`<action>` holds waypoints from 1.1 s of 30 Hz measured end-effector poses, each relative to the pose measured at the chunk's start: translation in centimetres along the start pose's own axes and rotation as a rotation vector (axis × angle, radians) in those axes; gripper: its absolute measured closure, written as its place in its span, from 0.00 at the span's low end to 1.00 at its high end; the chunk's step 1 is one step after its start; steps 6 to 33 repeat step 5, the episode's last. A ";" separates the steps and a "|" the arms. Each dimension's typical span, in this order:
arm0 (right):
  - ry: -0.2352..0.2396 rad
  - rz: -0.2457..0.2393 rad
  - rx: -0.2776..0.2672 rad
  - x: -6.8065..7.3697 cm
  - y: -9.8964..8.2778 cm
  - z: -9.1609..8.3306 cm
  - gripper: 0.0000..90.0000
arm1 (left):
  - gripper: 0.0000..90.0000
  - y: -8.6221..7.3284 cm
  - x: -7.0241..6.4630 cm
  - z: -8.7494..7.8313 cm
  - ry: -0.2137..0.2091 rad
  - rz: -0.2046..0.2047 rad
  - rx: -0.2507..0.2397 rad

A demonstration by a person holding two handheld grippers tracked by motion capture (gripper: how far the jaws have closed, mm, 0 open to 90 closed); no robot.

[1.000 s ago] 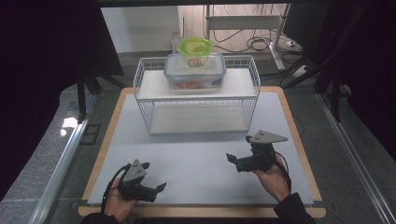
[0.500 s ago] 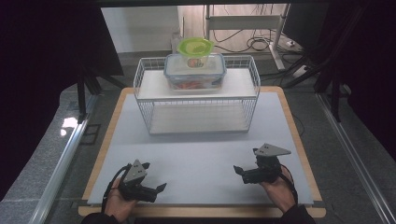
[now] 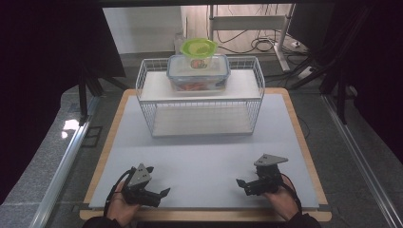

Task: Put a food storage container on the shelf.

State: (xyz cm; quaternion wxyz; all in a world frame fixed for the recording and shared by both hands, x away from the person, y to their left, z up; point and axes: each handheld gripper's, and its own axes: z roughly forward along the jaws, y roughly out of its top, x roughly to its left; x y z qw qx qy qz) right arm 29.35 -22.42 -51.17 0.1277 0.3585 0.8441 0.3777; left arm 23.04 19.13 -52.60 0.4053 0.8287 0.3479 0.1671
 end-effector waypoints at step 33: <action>-0.004 0.002 0.010 -0.1 -0.1 0.1 0.00 | 0.04 0.1 0.0 0.0 -0.001 -0.002 -0.005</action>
